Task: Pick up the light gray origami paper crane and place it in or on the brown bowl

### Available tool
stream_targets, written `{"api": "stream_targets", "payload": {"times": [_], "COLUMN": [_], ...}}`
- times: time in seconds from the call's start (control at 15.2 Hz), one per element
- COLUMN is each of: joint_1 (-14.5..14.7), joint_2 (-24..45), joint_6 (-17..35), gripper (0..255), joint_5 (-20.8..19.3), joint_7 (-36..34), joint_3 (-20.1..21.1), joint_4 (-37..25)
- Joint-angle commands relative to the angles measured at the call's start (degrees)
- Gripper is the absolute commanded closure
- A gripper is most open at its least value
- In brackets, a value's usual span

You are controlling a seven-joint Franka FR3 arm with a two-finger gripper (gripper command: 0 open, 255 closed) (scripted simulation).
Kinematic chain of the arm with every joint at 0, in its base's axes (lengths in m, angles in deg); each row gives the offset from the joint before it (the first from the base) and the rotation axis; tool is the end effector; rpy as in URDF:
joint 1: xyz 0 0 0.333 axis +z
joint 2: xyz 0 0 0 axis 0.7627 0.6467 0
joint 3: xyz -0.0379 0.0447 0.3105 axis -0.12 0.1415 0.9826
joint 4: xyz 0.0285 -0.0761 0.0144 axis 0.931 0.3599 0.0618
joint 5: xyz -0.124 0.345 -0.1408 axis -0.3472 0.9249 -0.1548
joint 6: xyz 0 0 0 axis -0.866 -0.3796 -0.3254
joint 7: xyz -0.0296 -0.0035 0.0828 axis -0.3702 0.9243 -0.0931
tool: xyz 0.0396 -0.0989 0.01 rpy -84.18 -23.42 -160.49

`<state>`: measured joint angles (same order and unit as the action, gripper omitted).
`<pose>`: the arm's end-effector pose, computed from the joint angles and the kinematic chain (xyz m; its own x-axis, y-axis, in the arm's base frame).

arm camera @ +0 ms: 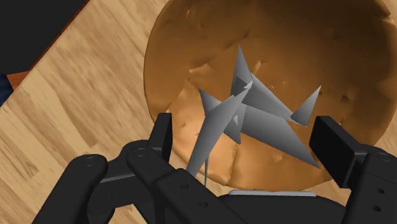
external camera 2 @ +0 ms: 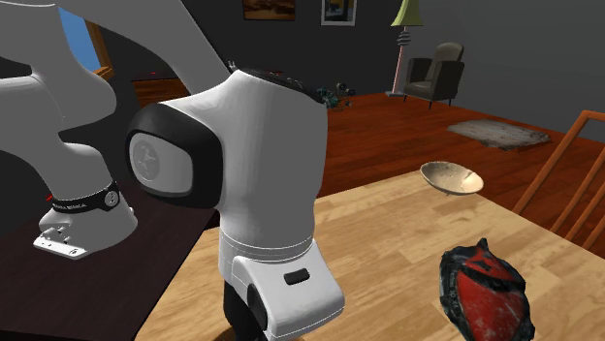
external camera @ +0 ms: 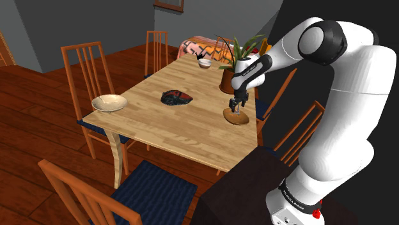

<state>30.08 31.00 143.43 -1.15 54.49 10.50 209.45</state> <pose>0.5087 -0.2769 0.2482 0.9858 -0.1479 -0.0793 -0.1267 -0.9657 0.2265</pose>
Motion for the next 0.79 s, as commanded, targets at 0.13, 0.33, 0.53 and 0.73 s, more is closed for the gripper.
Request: {"api": "stream_targets", "payload": {"times": [0.13, 0.33, 0.53, 0.73], "joint_1": [0.5, 1.0, 1.0, 1.0], "joint_2": [-2.8, -5.0, -5.0, -5.0], "joint_6": [-3.2, -6.2, -6.2, -6.2], "gripper": [0, 0, 0, 0], "joint_5": [0.3, 0.6, 0.6, 0.6], "joint_7": [0.2, 0.4, 0.4, 0.4], "joint_3": [0.3, 0.6, 0.6, 0.6], "joint_4": [-0.4, -1.0, -1.0, -1.0]}}
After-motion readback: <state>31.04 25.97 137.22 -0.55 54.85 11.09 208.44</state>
